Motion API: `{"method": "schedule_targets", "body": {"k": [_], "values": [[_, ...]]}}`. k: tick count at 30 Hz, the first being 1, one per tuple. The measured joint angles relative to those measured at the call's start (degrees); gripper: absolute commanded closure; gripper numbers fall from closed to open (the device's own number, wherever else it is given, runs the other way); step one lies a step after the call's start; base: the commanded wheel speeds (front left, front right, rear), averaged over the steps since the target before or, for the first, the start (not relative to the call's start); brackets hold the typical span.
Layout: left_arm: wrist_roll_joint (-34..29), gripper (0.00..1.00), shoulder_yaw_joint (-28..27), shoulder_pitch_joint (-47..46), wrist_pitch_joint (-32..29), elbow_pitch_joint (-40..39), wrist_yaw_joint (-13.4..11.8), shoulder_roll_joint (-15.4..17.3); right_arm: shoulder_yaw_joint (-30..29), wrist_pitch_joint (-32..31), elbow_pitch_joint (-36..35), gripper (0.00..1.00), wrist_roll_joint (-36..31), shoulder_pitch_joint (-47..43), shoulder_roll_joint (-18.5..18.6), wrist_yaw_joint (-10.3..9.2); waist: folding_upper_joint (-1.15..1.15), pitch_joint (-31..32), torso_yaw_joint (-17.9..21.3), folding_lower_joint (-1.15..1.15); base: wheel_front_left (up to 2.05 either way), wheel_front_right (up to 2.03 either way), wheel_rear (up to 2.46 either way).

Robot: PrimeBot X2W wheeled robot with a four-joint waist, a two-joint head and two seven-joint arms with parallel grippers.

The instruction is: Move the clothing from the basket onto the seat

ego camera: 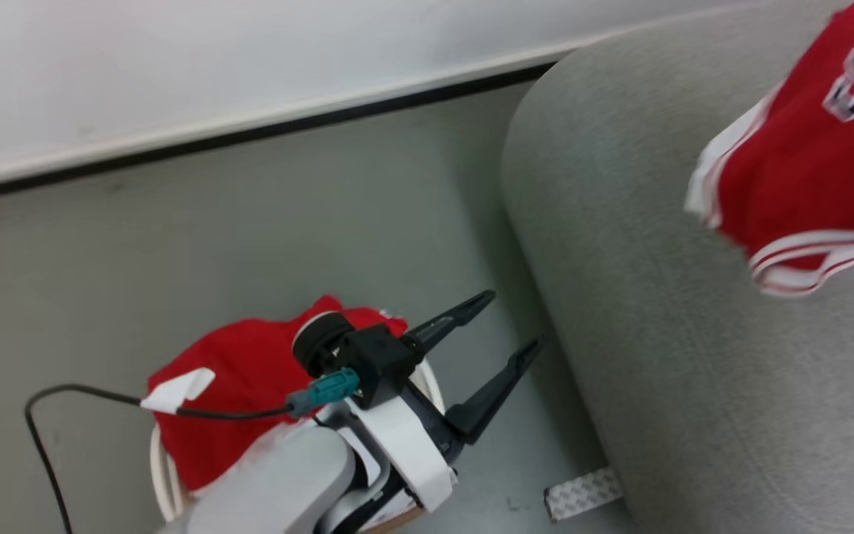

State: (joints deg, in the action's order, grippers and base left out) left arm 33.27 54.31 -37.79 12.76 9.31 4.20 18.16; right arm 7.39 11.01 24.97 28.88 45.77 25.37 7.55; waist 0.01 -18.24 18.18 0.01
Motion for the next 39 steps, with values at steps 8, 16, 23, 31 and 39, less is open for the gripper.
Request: {"method": "schedule_targets", "body": {"k": [8,16,23,31,39], "values": [[-0.92,0.00,-1.00,-2.29,-0.78,-2.55,-0.31,2.67,-4.03,0.26,13.96,1.00,-2.24,13.24,7.05,0.00,0.00,-8.70,-5.91,0.01,0.00,0.00,0.00],[-1.35,0.00,-2.01,-3.41,-1.14,-4.24,-1.24,4.61,-1.38,-7.03,31.88,1.00,-11.67,16.38,7.25,0.00,0.00,-15.47,-10.44,0.01,0.00,0.00,0.00],[-1.34,0.00,-2.48,-4.12,-0.80,-4.14,-1.36,4.94,2.56,-16.18,39.95,0.37,-10.76,16.51,5.80,0.00,-0.01,-15.69,-11.43,0.01,0.00,0.00,0.00],[0.08,0.00,-2.96,-2.41,0.16,-1.78,-1.76,4.45,12.81,-16.28,36.85,0.00,-7.31,14.02,5.83,0.00,-0.01,-10.12,-9.72,0.00,0.00,0.00,0.00],[2.46,0.00,-5.86,1.44,1.76,0.87,-3.32,4.03,22.08,-13.71,27.91,0.00,-0.33,10.49,10.55,0.00,-0.01,-1.35,-7.85,-0.01,0.00,0.00,0.00]]}}
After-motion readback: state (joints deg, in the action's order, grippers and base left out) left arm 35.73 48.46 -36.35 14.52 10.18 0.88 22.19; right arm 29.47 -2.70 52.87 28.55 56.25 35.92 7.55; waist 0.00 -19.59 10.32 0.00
